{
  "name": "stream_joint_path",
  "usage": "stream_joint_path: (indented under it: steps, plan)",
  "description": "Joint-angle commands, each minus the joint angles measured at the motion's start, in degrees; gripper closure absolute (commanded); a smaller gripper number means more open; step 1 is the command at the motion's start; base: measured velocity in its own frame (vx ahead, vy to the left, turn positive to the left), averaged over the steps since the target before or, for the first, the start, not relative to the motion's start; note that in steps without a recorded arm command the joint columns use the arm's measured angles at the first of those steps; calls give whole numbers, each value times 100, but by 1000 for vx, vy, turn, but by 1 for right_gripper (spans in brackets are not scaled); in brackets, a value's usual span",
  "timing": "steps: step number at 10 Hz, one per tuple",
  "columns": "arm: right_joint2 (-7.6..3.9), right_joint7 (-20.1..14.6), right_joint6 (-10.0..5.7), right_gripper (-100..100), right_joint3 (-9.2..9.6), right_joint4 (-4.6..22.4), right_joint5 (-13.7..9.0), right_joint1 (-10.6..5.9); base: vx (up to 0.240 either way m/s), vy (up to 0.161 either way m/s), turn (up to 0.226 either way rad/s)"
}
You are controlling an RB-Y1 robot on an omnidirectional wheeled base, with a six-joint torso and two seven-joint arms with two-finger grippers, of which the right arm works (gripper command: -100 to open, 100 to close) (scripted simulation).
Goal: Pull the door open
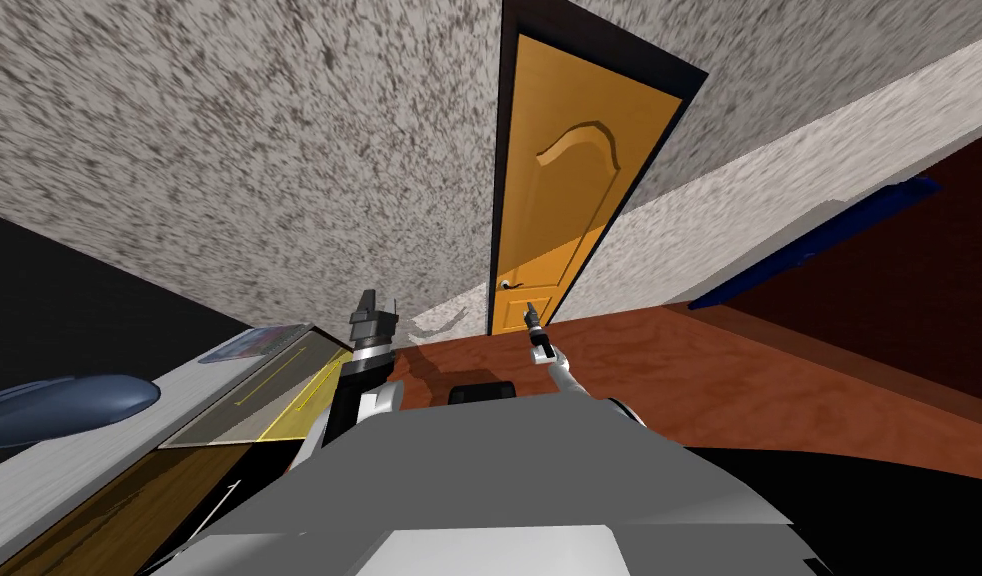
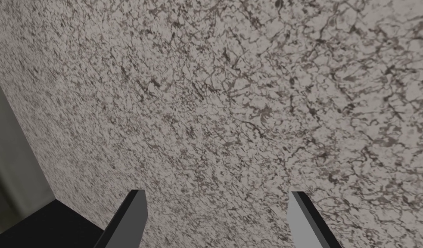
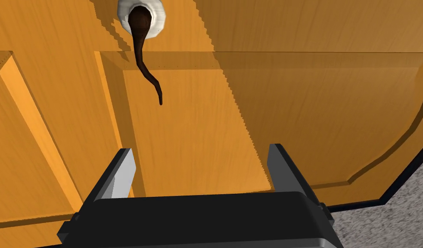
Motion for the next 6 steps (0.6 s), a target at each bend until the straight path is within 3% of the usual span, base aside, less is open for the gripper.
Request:
stream_joint_path:
  steps: [1, 6]
  plan:
    - [-31, -10, -51, -100, 10, 273, 6, -112, 87, -13, 96]
    - [-109, -33, -167, -100, 34, 999, 20, -433, 93, -22, 77]
